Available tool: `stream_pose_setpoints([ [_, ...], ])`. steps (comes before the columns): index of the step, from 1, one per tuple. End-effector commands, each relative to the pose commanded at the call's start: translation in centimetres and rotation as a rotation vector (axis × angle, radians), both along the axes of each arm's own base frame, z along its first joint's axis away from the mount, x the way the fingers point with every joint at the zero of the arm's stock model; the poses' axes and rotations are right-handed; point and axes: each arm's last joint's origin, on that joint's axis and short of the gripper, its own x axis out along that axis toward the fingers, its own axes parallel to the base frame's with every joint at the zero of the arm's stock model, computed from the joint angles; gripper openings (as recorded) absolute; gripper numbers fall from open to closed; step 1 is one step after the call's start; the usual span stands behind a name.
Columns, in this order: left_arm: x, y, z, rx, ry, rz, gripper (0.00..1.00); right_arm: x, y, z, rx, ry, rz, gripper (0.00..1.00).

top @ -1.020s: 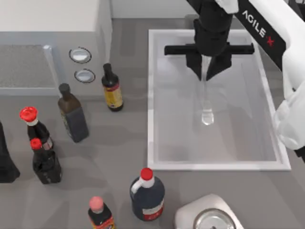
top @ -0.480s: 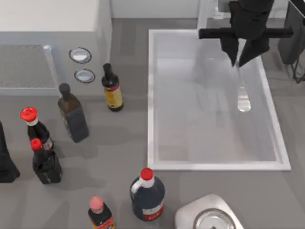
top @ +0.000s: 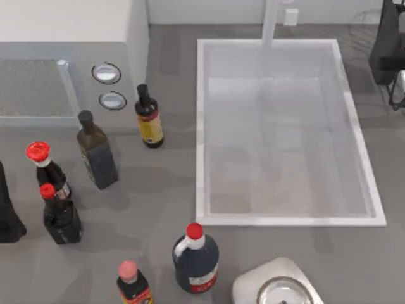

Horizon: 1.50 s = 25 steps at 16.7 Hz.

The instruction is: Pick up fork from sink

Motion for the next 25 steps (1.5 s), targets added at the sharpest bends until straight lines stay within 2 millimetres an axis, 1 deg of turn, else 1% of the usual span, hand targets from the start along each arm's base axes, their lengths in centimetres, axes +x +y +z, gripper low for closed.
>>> stream_pose_setpoints([
  [2, 0.0, 0.0, 0.0, 0.0, 0.0, 0.0, 1.0, -2.3, -2.2, 0.5, 0.004, -0.002, -0.001, 0.0],
  [5, 0.0, 0.0, 0.0, 0.0, 0.0, 0.0, 1.0, -4.8, -4.1, 1.1, 0.007, -0.022, -0.002, 0.0],
  [7, 0.0, 0.0, 0.0, 0.0, 0.0, 0.0, 1.0, -5.3, -4.5, 1.2, 0.007, -0.028, -0.002, 0.0],
  [12, 0.0, 0.0, 0.0, 0.0, 0.0, 0.0, 1.0, -5.2, -4.4, 1.1, 0.007, -0.024, 0.0, 0.0],
  [13, 0.0, 0.0, 0.0, 0.0, 0.0, 0.0, 1.0, -5.2, -4.4, 0.7, 0.007, -0.022, 0.0, 0.0],
  [15, 0.0, 0.0, 0.0, 0.0, 0.0, 0.0, 1.0, -5.0, -4.4, -0.9, 0.007, -0.018, 0.0, 0.0],
  [18, 0.0, 0.0, 0.0, 0.0, 0.0, 0.0, 1.0, -4.7, -4.5, -4.5, 0.007, -0.035, -0.001, 0.0],
  [21, 0.0, 0.0, 0.0, 0.0, 0.0, 0.0, 1.0, -5.0, -4.5, -8.2, 0.007, -0.038, -0.002, 0.0],
  [23, 0.0, 0.0, 0.0, 0.0, 0.0, 0.0, 1.0, -5.2, -4.5, -9.6, 0.007, -0.029, -0.002, 0.0],
  [25, 0.0, 0.0, 0.0, 0.0, 0.0, 0.0, 1.0, -5.3, -4.5, -9.8, 0.007, -0.028, -0.002, 0.0],
])
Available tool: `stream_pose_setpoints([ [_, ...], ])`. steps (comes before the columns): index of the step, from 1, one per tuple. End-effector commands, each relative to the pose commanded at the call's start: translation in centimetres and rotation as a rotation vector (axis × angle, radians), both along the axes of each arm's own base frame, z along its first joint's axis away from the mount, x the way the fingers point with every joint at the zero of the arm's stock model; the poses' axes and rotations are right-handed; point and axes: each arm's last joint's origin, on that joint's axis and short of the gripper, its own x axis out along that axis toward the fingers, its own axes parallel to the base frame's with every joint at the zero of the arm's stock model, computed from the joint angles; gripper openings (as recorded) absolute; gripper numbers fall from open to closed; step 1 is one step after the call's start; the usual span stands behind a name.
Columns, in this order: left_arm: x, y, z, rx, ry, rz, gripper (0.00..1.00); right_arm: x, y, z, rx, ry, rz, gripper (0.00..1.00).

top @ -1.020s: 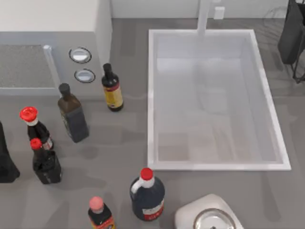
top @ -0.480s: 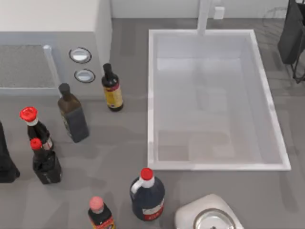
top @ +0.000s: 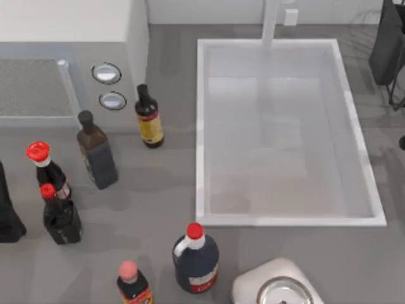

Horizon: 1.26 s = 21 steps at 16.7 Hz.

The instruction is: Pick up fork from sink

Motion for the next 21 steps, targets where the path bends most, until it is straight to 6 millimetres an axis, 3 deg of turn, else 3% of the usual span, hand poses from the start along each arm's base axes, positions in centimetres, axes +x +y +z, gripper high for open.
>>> stream_pose_setpoints([
  [2, 0.0, 0.0, 0.0, 0.0, 0.0, 0.0, 1.0, 0.0, 0.0, 0.0, 0.0, 0.0, 0.0, 0.0],
  [15, 0.0, 0.0, 0.0, 0.0, 0.0, 0.0, 1.0, 0.0, 0.0, 0.0, 0.0, 0.0, 0.0, 0.98],
  [21, 0.0, 0.0, 0.0, 0.0, 0.0, 0.0, 1.0, 0.0, 0.0, 0.0, 0.0, 0.0, 0.0, 1.0],
])
